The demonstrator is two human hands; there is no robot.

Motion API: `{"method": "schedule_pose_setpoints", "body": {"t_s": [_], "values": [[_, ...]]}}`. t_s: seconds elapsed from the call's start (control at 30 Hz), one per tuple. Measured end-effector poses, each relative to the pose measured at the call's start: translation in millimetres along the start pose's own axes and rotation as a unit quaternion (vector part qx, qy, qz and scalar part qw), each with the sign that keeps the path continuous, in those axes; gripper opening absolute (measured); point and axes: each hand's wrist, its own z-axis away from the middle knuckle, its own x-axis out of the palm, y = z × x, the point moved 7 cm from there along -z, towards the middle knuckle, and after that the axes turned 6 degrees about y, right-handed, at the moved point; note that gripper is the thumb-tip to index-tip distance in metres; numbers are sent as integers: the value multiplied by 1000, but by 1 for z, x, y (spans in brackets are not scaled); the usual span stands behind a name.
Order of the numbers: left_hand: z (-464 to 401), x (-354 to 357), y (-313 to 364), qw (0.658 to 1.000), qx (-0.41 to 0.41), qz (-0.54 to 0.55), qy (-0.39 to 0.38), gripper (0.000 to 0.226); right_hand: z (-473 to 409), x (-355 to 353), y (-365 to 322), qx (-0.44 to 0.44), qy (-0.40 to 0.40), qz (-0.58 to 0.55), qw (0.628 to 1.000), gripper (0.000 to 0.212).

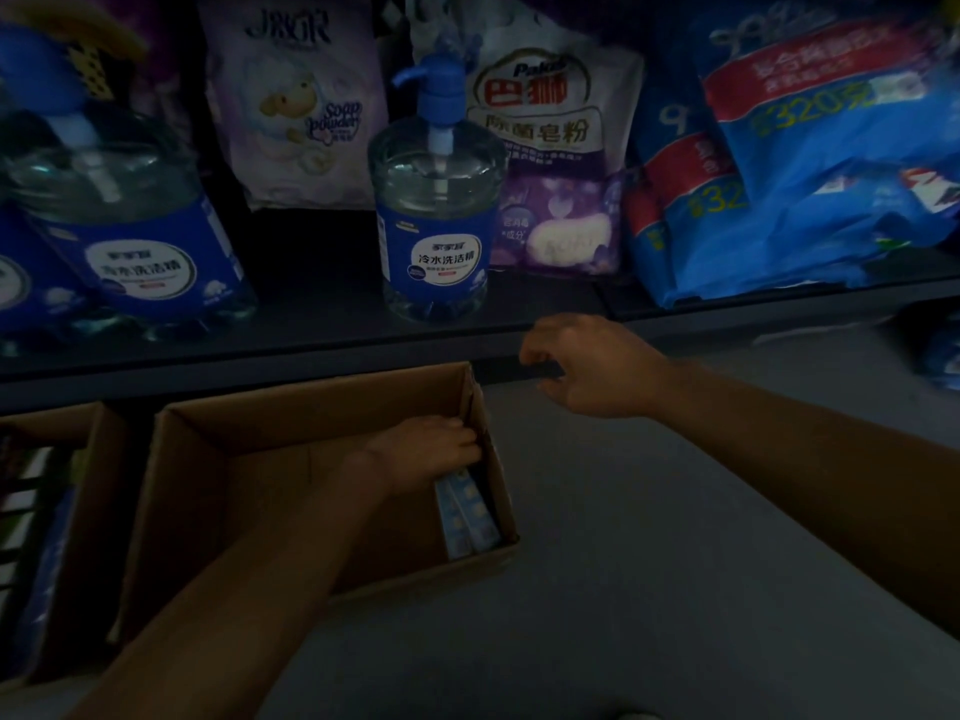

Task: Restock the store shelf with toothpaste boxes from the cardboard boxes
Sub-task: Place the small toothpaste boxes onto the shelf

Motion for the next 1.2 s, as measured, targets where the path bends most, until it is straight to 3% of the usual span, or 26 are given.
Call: {"method": "schedule_pose_setpoints", "body": {"t_s": [0.07, 0.33, 0.6, 0.8, 1.03, 1.2], "values": [[4, 10, -6, 998, -22, 1, -52, 42, 0, 0, 0, -2, -1, 0, 1000, 26], [2, -15, -1, 993, -54, -33, -101, 39, 2, -9, -6, -16, 1, 9, 1000, 25], [11, -120, -3, 995, -73, -48, -53, 32, 1, -76, -35, -53, 29, 48, 997, 24], [20, -228, -10, 988, -135, -72, -13, 26, -3, -157, -58, -79, 79, 71, 991, 21], [19, -344, -10, 975, -198, -101, 11, 16, -6, -243, -71, -78, 58, 63, 993, 40], [-1, -417, -2, 968, -211, -121, 62, 30, -7, -291, -71, -68, 65, 92, 991, 46]]}}
